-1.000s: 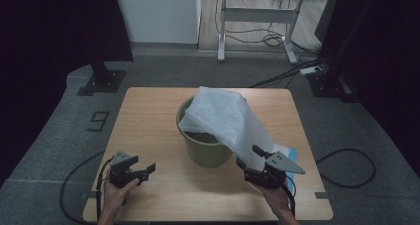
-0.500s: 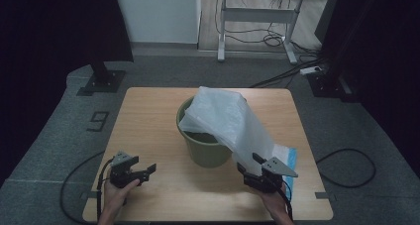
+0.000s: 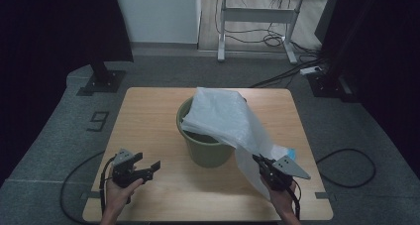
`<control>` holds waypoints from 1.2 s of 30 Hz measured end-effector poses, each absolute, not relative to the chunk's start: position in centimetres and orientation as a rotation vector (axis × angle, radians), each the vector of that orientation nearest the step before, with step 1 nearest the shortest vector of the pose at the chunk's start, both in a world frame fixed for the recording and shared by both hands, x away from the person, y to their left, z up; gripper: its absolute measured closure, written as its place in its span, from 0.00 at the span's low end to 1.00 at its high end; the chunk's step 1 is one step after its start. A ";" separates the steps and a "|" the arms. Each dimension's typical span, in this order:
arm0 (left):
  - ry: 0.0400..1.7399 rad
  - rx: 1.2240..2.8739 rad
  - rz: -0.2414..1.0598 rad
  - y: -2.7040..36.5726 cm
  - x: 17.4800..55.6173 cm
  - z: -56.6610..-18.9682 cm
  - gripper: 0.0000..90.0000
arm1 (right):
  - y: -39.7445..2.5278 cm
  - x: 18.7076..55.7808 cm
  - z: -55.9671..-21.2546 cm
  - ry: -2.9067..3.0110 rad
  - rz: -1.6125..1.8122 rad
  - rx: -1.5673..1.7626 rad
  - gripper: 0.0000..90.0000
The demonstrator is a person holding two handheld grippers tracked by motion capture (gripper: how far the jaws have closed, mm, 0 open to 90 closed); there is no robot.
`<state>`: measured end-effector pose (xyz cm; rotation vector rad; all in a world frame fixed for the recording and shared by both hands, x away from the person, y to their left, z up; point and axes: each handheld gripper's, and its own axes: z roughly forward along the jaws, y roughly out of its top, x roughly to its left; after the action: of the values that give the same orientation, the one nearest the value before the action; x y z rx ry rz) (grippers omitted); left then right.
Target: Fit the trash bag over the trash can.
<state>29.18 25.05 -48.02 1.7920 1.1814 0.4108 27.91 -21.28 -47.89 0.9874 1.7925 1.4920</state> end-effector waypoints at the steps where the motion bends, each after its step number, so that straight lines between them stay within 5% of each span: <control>1: 1.176 1.786 0.417 24.9 29.2 -47.7 0.17 | -21.3 27.9 -47.8 1.808 1.494 0.982 0.98; 2: 1.170 1.782 0.421 24.8 29.1 -47.5 0.17 | -21.1 27.9 -47.8 1.835 1.485 0.984 0.98; 5: 1.151 1.780 0.430 24.3 29.1 -47.1 0.17 | -20.5 27.6 -48.3 1.862 1.466 0.992 0.66; 9: 1.135 1.792 0.434 23.8 29.1 -46.9 0.17 | -20.1 27.7 -49.1 1.903 1.486 1.041 0.43; 21: 1.121 1.796 0.426 23.6 29.0 -46.7 0.17 | -17.6 28.2 -51.0 1.985 1.382 1.066 0.22; 24: 1.118 1.797 0.425 23.6 29.0 -46.6 0.17 | -17.0 28.7 -51.5 1.958 1.255 1.088 0.33; 28: 1.113 1.802 0.423 23.3 29.1 -46.5 0.17 | -17.6 28.9 -51.9 1.939 1.212 1.056 0.78; 32: 1.099 1.810 0.420 22.7 29.0 -46.3 0.17 | -18.7 28.6 -51.2 1.886 1.253 1.044 0.94; 36: 1.076 1.808 0.425 22.1 28.9 -45.5 0.18 | -20.0 28.1 -49.8 1.835 1.315 1.031 0.98</control>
<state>28.91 22.05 -45.49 1.8083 1.0760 0.4249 28.07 -19.97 -49.81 1.0313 1.8347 1.3153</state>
